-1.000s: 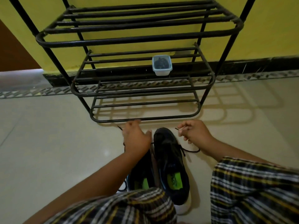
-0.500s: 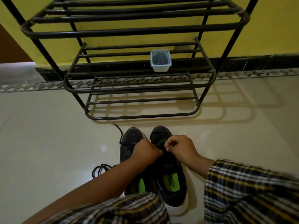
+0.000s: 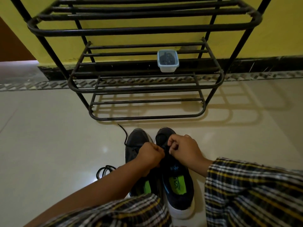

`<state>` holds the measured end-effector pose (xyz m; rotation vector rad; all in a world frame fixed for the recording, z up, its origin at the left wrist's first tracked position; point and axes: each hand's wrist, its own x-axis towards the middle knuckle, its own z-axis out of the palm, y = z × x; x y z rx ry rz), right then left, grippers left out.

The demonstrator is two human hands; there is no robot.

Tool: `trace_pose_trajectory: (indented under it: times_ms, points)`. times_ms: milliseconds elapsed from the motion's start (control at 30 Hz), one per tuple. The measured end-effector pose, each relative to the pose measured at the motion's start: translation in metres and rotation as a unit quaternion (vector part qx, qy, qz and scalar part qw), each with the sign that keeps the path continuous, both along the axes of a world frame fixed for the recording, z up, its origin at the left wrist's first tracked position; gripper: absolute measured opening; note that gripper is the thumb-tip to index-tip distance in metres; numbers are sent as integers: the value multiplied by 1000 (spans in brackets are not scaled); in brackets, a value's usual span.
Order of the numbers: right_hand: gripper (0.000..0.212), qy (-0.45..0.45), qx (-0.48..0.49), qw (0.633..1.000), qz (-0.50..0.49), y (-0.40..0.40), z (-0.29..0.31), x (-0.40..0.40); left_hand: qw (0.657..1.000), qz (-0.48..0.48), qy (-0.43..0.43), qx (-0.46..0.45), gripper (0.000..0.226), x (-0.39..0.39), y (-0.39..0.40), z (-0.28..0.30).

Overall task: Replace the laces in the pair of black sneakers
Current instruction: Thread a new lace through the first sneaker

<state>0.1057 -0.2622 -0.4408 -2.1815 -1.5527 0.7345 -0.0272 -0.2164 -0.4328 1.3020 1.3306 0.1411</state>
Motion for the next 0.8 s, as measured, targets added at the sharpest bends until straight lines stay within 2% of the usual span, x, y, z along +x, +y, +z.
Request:
trace_pose_trajectory:
  times_ms: [133,800]
  points:
    - [36,-3,-12,1000,17,-1,3,0,1000,2,-17,-19,16,-3,2,0]
    - [39,61,15,997,-50,2,-3,1,998,17,-30,-48,15,-2,1,5]
